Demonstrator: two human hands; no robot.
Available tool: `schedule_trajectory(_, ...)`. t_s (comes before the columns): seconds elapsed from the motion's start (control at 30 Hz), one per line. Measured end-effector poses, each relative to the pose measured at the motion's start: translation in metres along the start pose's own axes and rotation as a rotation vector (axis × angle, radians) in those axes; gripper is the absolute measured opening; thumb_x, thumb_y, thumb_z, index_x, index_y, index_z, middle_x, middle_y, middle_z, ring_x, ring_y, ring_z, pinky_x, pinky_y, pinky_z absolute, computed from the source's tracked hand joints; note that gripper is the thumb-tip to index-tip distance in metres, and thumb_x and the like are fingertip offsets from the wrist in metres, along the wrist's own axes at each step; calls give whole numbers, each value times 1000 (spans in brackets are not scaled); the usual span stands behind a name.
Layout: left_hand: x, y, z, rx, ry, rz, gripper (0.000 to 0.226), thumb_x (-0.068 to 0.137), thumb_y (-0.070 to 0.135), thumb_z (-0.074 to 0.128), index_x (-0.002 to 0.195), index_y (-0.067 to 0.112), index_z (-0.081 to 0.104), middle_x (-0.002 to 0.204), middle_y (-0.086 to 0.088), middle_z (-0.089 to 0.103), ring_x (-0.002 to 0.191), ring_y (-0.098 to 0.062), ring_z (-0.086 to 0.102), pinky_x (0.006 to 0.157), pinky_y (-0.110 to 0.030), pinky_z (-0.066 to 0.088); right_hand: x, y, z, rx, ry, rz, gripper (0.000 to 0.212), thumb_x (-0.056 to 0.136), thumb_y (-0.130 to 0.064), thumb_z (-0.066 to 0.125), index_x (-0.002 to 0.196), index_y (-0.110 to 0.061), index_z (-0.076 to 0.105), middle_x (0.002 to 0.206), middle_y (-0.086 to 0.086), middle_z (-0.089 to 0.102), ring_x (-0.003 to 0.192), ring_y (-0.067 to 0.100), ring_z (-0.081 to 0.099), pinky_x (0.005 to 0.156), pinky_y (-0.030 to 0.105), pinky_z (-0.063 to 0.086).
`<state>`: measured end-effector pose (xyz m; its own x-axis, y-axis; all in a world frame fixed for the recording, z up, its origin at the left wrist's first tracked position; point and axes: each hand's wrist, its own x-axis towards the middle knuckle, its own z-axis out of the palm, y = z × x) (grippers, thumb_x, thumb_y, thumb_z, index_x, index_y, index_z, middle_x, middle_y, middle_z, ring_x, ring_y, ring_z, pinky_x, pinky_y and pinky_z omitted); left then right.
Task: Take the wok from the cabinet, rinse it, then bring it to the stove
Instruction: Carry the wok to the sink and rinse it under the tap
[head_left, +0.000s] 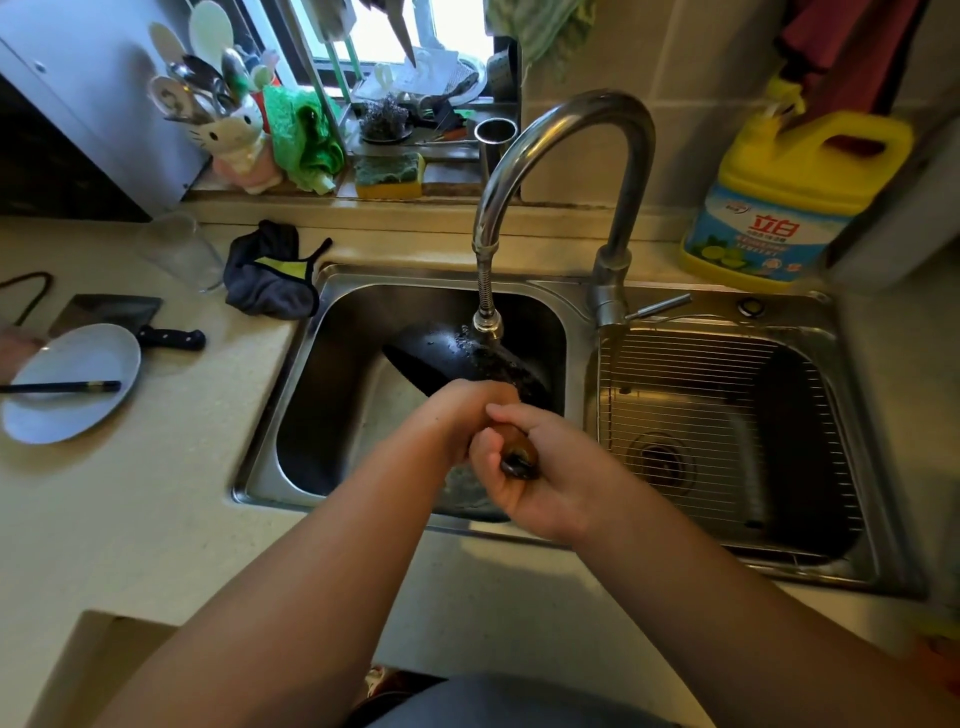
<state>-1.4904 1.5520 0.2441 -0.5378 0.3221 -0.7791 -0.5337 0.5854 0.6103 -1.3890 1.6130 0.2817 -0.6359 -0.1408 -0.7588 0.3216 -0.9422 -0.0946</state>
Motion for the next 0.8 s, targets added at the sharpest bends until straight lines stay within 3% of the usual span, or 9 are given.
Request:
schedule_trajectory(0.13, -3, -25, -10, 141, 75, 32, 22, 85, 24, 66, 78, 3, 66, 64, -10, 60, 57, -20, 58, 59, -31, 51, 1, 23, -12, -254, 15, 15, 28, 95, -15, 58, 121, -3, 55, 62, 8, 60, 43, 12, 57, 37, 21, 48)
schedule_trajectory(0.23, -1, -48, -15, 107, 57, 20, 31, 84, 25, 65, 93, -4, 71, 81, -18, 65, 75, -28, 63, 82, -48, 57, 6, 40, -20, -436, -7, 23, 19, 99, -15, 53, 112, -3, 55, 63, 7, 53, 43, 12, 54, 38, 21, 46)
schedule_trajectory(0.27, -1, -55, -17, 68, 53, 21, 29, 84, 24, 66, 94, -3, 70, 85, -19, 65, 78, -28, 63, 83, -47, 56, 8, 45, -24, -502, 9, 16, 20, 99, -16, 52, 114, -3, 54, 64, 7, 53, 43, 13, 54, 38, 22, 46)
schedule_trajectory(0.43, 0, -83, -14, -52, 0, 9, 25, 88, 20, 66, 100, -2, 66, 87, -17, 70, 73, -24, 67, 77, -39, 58, 8, 56, -46, -804, 43, -11, 17, 98, -24, 54, 111, -13, 57, 65, 4, 58, 49, 13, 58, 44, 28, 49)
schedule_trajectory(0.53, -5, -97, -8, -139, -60, 7, 27, 91, 15, 66, 110, -3, 60, 87, -14, 72, 66, -15, 72, 57, -29, 59, 3, 60, -61, -932, 40, -26, 13, 97, -24, 52, 110, -22, 56, 69, 5, 59, 49, 15, 59, 43, 28, 49)
schedule_trajectory(0.67, -12, -110, -1, -155, -109, 16, 34, 93, 12, 64, 121, -5, 54, 97, -17, 69, 83, -24, 71, 76, -41, 62, -1, 69, -82, -1063, 52, -101, 20, 95, -22, 54, 109, -35, 61, 64, 4, 59, 47, 15, 58, 44, 26, 49)
schedule_trajectory(0.8, -17, -122, 2, -166, -138, -3, 37, 94, 11, 62, 124, -7, 50, 115, -28, 65, 98, -34, 70, 78, -42, 61, 1, 75, -94, -1201, 134, -97, 20, 90, -33, 61, 109, -29, 60, 74, 7, 69, 54, 18, 65, 48, 29, 52)
